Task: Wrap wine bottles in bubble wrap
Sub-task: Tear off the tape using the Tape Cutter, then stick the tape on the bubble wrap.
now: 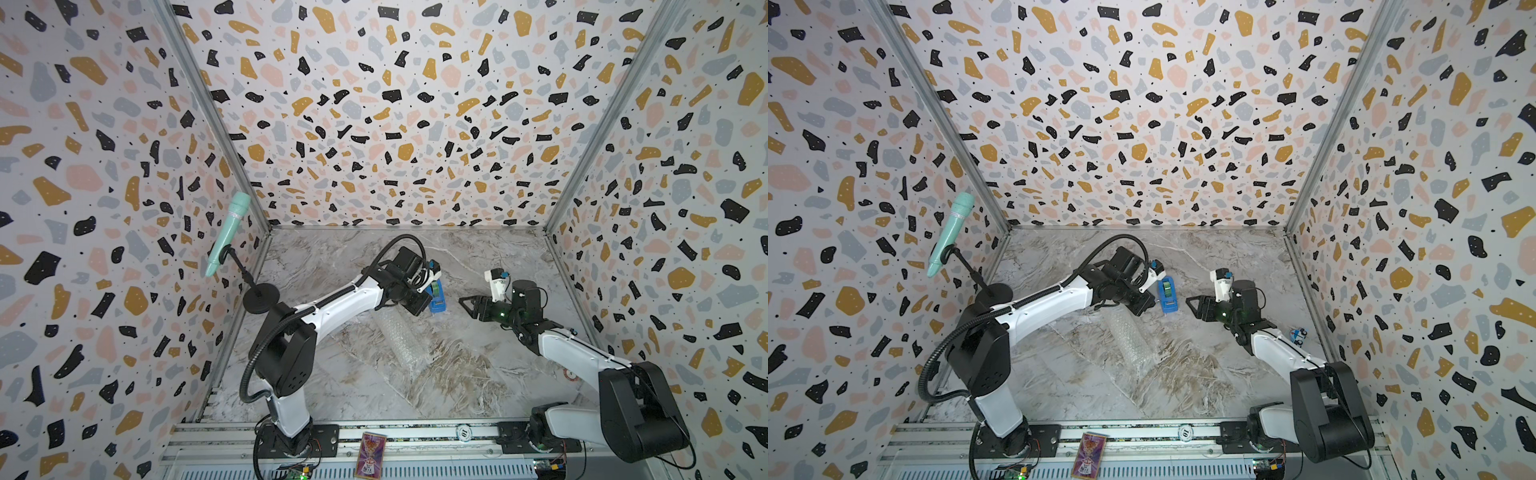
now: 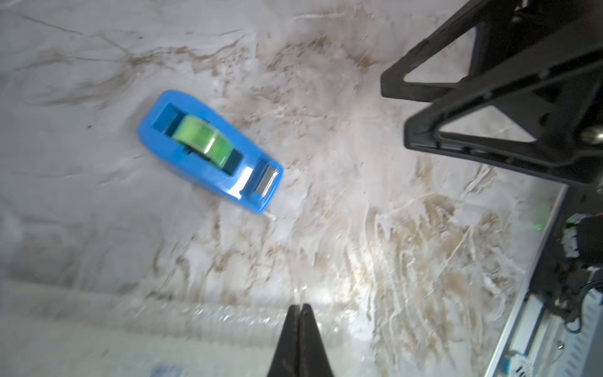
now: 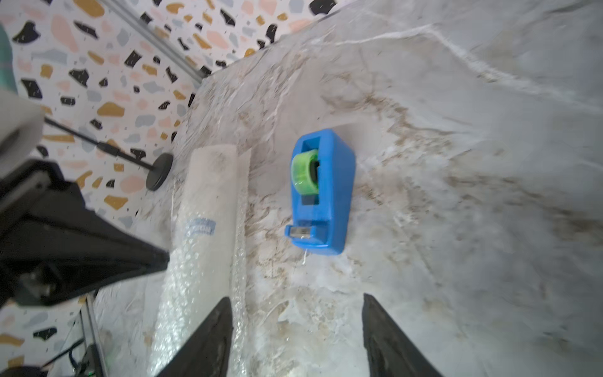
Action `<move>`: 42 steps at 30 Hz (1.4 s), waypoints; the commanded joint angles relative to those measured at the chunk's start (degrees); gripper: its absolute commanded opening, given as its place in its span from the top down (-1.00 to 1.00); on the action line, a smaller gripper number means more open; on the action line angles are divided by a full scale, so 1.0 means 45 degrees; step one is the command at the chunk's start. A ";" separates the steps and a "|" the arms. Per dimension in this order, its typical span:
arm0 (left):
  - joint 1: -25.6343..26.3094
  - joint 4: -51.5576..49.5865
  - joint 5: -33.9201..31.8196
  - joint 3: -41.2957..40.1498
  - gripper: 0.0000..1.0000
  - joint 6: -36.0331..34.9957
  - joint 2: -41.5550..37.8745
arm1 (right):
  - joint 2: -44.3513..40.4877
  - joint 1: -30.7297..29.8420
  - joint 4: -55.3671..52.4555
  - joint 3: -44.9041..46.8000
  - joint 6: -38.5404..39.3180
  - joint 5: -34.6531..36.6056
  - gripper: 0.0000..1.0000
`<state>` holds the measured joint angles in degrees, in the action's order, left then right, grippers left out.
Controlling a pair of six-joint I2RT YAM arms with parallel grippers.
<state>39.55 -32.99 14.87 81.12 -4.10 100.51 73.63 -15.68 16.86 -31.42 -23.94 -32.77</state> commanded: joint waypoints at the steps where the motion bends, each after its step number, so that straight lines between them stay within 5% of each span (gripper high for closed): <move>1: -0.0412 -0.1600 -0.1236 -0.0284 1.00 -0.1938 -0.1037 | -0.0317 -0.1178 -0.0526 -0.0117 0.1142 -0.0586 -0.38; 5: -0.0786 -0.1589 -0.2033 -0.1078 1.00 -0.2505 -0.2077 | -0.0268 -0.2648 -0.0948 -0.0392 0.1691 0.0154 -0.62; 6: -0.0882 -0.1563 -0.2343 -0.1235 1.00 -0.2480 -0.2285 | -0.0271 -0.3101 -0.1162 -0.0499 0.1865 0.0600 -0.99; 13: -0.1422 -0.0713 -0.3105 -0.2350 1.00 -0.1574 -0.3317 | -0.1459 -0.5084 -0.2486 -0.1553 0.2315 0.4951 -0.98; 17: -0.1638 0.0190 -0.2967 -0.3008 1.00 -0.1176 -0.3915 | -0.2651 -0.4769 -0.2112 -0.0978 -0.0224 0.8245 -0.98; 23: -0.1880 0.0637 -0.2743 -0.3492 1.00 -0.0489 -0.4277 | -0.2826 -0.2033 -0.1306 -0.0094 -0.1261 0.3559 -0.97; 30: -0.2397 0.1141 -0.2265 -0.4219 1.00 0.0492 -0.4676 | 0.1171 -0.4292 -0.4404 -0.3402 0.0145 0.1885 -0.98; 42: -0.2578 0.1832 -0.1496 -0.5279 1.00 0.1124 -0.4902 | 0.5523 -0.5201 -0.5818 -0.5817 0.0394 -0.0373 -0.98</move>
<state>28.38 -27.20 6.35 58.50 -0.60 79.42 97.47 -38.83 -5.56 -55.72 -23.51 -31.86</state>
